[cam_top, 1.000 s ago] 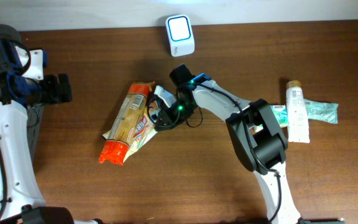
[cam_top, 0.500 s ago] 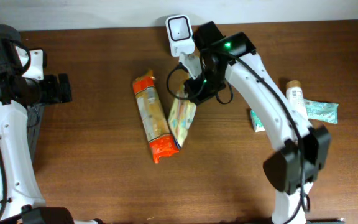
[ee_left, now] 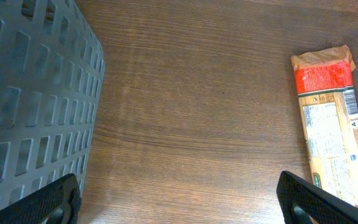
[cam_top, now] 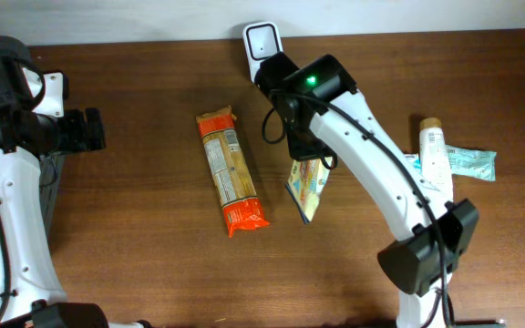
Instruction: Scan the item barcode
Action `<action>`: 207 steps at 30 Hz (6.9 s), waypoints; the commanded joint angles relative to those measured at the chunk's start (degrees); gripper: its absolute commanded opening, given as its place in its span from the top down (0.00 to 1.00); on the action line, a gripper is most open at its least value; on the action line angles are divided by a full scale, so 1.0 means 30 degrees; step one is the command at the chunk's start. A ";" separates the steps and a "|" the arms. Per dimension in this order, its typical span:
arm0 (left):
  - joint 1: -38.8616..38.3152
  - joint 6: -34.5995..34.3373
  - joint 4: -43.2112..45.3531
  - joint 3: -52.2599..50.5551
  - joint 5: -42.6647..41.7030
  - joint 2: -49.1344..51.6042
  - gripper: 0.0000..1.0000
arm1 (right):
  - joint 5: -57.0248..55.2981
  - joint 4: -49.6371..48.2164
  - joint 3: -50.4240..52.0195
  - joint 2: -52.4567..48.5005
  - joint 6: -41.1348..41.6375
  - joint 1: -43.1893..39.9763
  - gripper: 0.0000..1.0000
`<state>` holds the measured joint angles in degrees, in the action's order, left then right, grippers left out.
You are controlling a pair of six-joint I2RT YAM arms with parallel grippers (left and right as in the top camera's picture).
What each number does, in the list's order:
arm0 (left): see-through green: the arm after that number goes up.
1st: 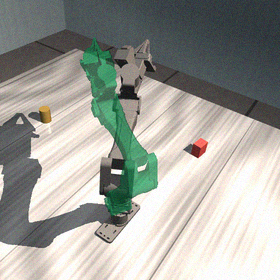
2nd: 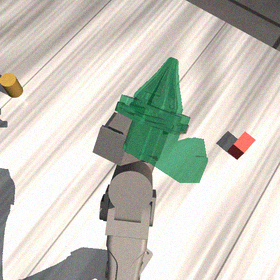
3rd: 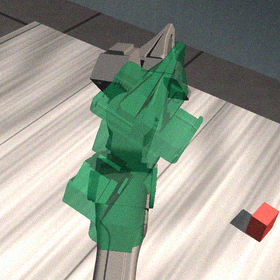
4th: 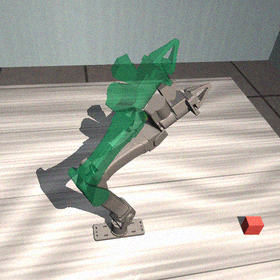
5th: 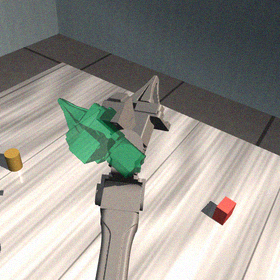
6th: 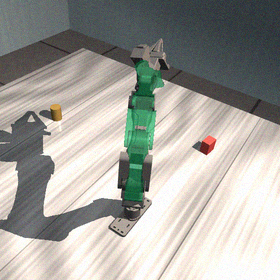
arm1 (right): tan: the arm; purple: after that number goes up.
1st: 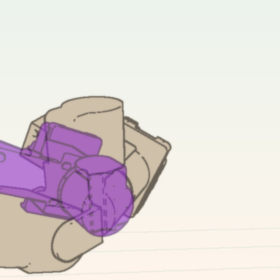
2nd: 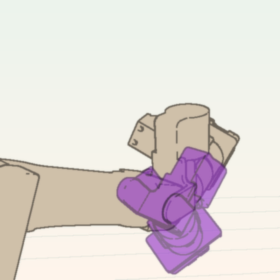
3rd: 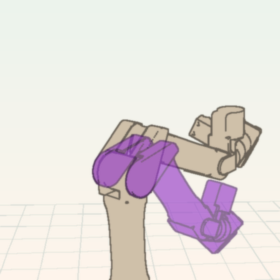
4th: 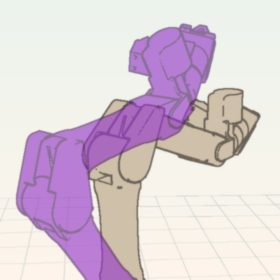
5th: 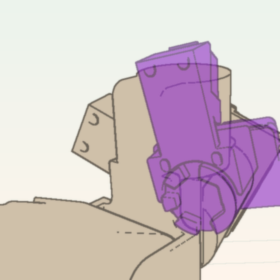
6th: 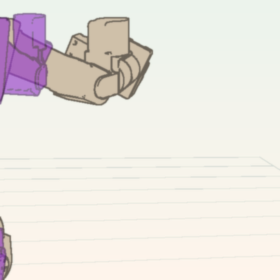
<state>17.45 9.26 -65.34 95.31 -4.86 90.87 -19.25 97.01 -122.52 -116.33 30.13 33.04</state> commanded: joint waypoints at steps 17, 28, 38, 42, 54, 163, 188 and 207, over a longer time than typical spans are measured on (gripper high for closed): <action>0.0117 0.0240 0.0022 0.0138 0.0000 -0.0029 0.01 | 0.0525 -0.1894 0.0699 -0.2288 -0.5187 -0.0984 0.96; 0.0117 0.0240 0.0029 0.0138 0.0000 -0.0029 0.01 | 0.7074 -0.3606 -0.0197 -0.3126 -1.3500 -0.0146 0.33; 0.0117 0.0240 0.0022 0.0138 0.0000 -0.0029 0.01 | 0.7096 -0.3504 -0.0663 -0.3257 -0.9056 -0.2295 0.45; 0.0117 0.0240 0.0022 0.0138 0.0000 -0.0029 0.01 | 0.8794 -0.3934 0.1676 -0.3264 -0.8728 -0.3155 0.59; 0.0117 0.0240 0.0022 0.0138 0.0000 -0.0029 0.01 | 1.0207 -0.4328 0.5100 -0.3264 -0.8976 -0.3024 0.77; 0.0117 0.0240 0.0022 0.0138 0.0000 -0.0029 0.01 | 1.3304 -0.6441 0.1501 -0.5661 -1.7449 -0.3111 0.34; 0.0117 0.0233 0.0029 0.0138 0.0000 -0.0029 0.01 | 1.0142 0.0087 -0.0510 0.6550 -0.7380 -0.6579 0.33; 0.0117 0.0240 0.0029 0.0138 0.0000 -0.0029 0.01 | 0.9967 -1.5701 2.0597 0.6477 -0.5785 -1.0003 0.82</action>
<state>17.45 9.26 -65.32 95.31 -4.86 90.87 14.68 51.86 -61.95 -97.38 11.27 3.14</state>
